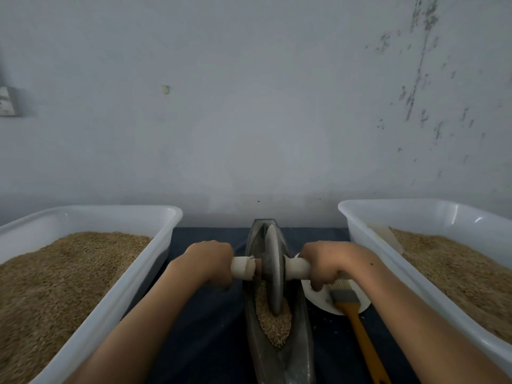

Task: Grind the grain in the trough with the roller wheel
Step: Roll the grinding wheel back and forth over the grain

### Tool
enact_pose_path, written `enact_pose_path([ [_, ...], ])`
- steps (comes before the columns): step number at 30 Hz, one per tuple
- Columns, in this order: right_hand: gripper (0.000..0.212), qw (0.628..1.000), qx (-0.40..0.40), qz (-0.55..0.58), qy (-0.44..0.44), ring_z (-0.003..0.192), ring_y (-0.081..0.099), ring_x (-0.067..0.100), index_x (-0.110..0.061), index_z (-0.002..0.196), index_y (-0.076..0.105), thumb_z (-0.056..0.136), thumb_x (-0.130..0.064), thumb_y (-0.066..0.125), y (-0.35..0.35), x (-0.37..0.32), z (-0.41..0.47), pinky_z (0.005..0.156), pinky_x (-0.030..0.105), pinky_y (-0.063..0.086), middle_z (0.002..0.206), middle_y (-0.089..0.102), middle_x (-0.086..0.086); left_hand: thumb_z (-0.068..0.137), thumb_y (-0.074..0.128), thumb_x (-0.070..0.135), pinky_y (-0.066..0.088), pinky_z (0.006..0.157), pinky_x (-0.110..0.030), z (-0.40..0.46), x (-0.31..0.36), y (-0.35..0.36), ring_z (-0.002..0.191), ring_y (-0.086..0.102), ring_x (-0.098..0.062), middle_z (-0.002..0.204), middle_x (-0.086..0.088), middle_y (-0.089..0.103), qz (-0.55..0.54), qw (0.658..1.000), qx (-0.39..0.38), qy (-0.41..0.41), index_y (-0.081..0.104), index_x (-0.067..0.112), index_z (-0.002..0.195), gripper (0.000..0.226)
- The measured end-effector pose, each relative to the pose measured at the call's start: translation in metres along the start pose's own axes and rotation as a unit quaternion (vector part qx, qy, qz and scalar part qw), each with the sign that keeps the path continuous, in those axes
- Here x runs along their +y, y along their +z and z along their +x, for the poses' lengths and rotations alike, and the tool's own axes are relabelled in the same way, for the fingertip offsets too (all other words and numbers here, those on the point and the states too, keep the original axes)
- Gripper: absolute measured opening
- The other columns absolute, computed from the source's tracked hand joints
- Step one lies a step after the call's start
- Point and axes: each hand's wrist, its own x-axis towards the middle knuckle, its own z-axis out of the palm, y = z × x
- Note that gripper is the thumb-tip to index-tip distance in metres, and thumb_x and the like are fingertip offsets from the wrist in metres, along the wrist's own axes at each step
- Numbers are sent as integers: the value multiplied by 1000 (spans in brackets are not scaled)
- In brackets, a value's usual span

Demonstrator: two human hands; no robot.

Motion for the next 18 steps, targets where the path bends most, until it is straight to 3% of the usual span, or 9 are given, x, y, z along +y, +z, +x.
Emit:
enact_pose_path([
  [2, 37, 1000, -15, 11, 4, 79, 59, 19, -5, 118, 60, 83, -12, 68, 1, 0, 1, 53, 20, 42, 106, 66, 13, 75, 73, 29, 44, 74, -30, 0, -1, 0, 80, 52, -15, 96, 1, 60, -15, 1000, -24, 2, 56, 19, 117, 47],
  [5, 33, 1000, 19, 14, 4, 80, 63, 18, -9, 114, 61, 82, -14, 69, 2, 0, 3, 57, 21, 45, 105, 67, 11, 76, 72, 31, 41, 71, -30, 2, 0, 1, 79, 51, -15, 97, 1, 60, -6, 1000, 0, -4, 56, 19, 115, 44],
  [10, 23, 989, 145, -34, 15, 78, 57, 18, -16, 107, 60, 84, -17, 63, 6, -1, 10, 61, 28, 38, 87, 58, -1, 84, 60, 30, 38, 70, -30, 7, 6, 9, 94, 59, -20, 104, 0, 63, 13, 990, 137, -20, 57, 21, 111, 28],
  [12, 20, 978, 201, -48, 14, 76, 53, 18, -18, 105, 58, 85, -17, 58, 8, -1, 13, 64, 29, 35, 89, 59, -1, 87, 55, 28, 37, 70, -29, 6, 9, 13, 94, 60, -20, 103, 0, 62, 7, 981, 191, -27, 55, 21, 108, 22],
  [14, 20, 977, 207, -49, 6, 77, 53, 18, -19, 106, 58, 86, -17, 57, 8, 0, 14, 66, 29, 35, 96, 63, 1, 88, 54, 28, 36, 69, -29, 6, 12, 15, 93, 60, -20, 102, 0, 63, 11, 975, 219, -28, 55, 21, 108, 20],
  [18, 31, 990, 140, -30, -13, 84, 57, 17, -19, 115, 59, 85, -15, 61, 6, 2, 6, 67, 28, 39, 102, 64, 2, 86, 61, 28, 39, 72, -29, 6, 9, 9, 95, 60, -19, 106, -2, 62, 27, 991, 130, -17, 56, 18, 114, 30],
])
